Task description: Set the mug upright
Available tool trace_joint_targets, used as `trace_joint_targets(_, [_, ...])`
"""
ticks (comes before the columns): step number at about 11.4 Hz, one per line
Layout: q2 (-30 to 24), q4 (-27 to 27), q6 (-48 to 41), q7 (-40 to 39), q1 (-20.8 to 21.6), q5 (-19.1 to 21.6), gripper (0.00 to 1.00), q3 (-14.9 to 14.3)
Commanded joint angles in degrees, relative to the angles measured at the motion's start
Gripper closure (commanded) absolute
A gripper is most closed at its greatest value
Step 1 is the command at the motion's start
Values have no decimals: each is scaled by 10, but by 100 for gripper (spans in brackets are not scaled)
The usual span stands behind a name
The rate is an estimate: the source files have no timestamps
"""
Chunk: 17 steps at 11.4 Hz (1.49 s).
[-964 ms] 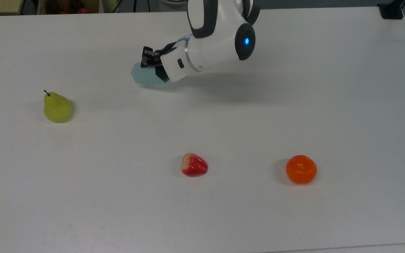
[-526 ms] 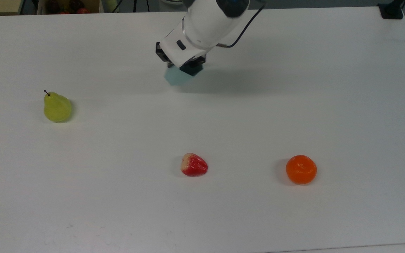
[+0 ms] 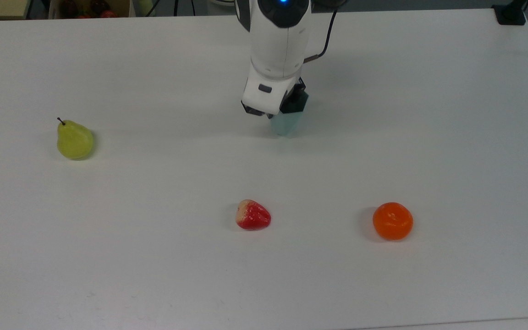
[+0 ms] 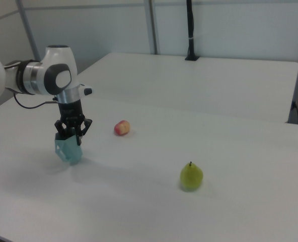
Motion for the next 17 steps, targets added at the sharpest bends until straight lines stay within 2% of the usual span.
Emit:
trace_joint_targets(1, [4, -7, 31, -69, -5, 53, 97, 0])
trace_joint_targets(2, [4, -7, 31, -71, -6, 63, 87, 0])
trace_joint_targets(3, [4, -7, 31, -71, -5, 63, 72, 0])
trace_joint_targets(5, [0, -2, 15, -60, -6, 63, 19, -1])
trace_joint_targets(6, [-7, 4, 1, -39, -6, 61, 5, -4])
trace_joint_targets(7, [-17, 16, -23, -5, -6, 51, 0, -6])
trace_joint_targets(10, [-86, 32, -98, 104, -5, -14, 0, -21])
trace_joint_targets(12, [-146, 30, -116, 137, -5, -9, 0, -51])
trace_joint_targets(17, [-219, 28, -182, 150, -6, -7, 0, -100])
